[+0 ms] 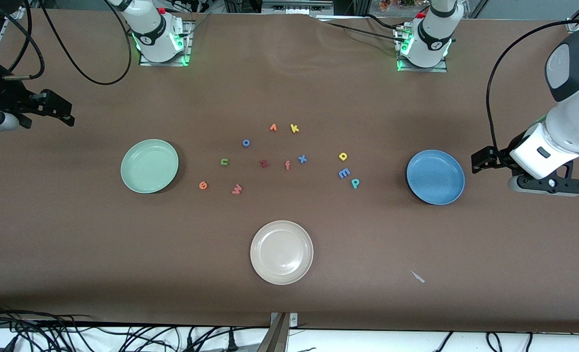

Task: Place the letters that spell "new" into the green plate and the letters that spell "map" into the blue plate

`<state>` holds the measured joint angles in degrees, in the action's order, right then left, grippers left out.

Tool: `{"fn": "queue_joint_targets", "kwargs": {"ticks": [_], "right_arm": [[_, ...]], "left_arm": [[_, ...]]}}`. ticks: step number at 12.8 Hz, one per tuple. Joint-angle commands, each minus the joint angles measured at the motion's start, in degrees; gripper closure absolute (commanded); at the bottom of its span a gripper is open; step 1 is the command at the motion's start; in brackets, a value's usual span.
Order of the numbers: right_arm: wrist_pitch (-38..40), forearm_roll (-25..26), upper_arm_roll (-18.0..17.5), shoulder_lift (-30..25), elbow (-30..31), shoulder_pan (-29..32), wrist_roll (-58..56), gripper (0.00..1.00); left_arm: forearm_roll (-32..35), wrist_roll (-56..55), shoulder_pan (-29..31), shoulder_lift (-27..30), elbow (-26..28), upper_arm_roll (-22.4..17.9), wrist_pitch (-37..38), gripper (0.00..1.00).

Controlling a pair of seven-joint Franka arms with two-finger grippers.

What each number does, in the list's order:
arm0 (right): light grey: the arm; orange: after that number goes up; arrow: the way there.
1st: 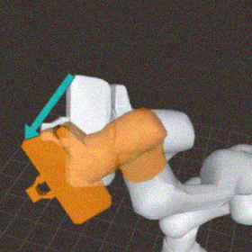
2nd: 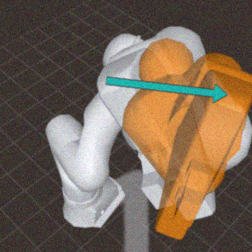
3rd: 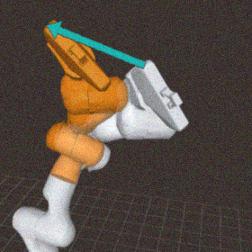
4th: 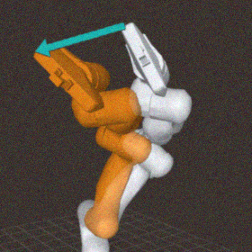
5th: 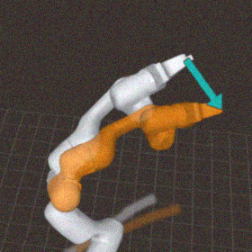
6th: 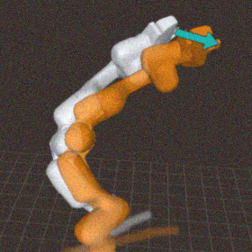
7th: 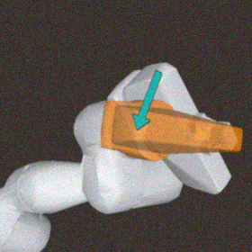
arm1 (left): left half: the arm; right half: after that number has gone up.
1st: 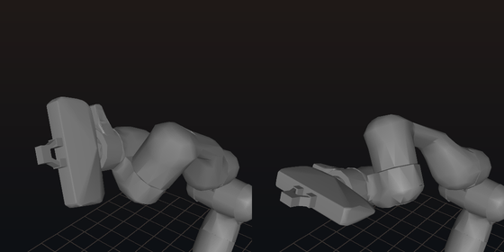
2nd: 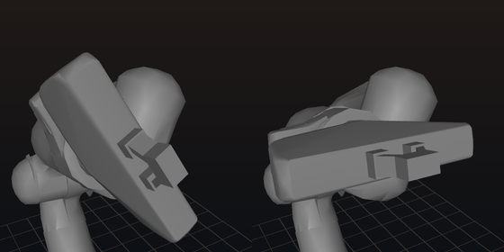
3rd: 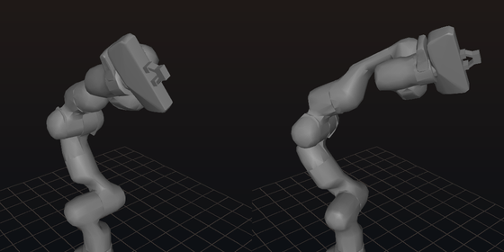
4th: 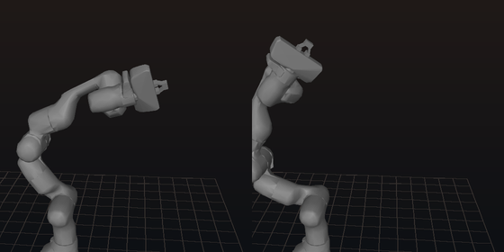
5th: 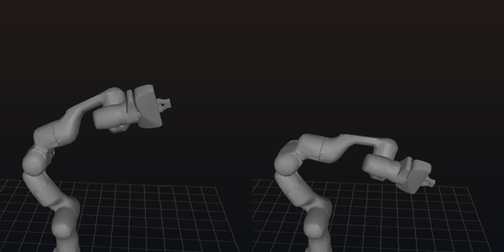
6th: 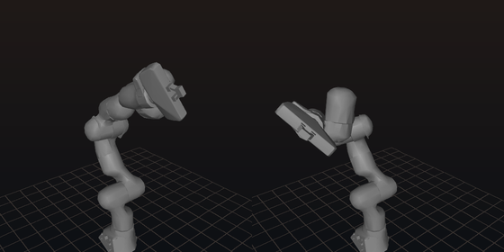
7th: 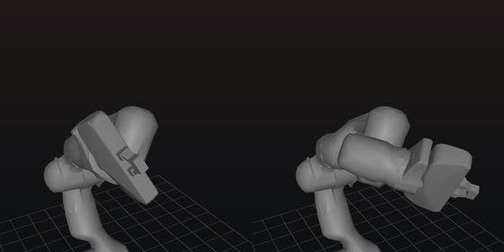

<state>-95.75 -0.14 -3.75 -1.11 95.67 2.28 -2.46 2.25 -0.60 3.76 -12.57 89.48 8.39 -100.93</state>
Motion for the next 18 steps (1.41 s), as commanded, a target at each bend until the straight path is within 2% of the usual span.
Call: {"fn": "queue_joint_targets", "kwargs": {"ticks": [1, 18], "right_arm": [[0.21, -0.12, -0.47, -0.82, 0.75, 0.44, 0.35, 0.00], [0.39, -0.21, -0.56, -0.82, 0.75, 0.44, 0.44, 0.00]], "left_arm": [[0.92, 1.13, -0.33, 0.18, -0.89, -0.39, 1.18, 0.00], [0.92, 1.13, -0.42, 0.18, -1.59, -0.39, 2.23, 0.00]]}}
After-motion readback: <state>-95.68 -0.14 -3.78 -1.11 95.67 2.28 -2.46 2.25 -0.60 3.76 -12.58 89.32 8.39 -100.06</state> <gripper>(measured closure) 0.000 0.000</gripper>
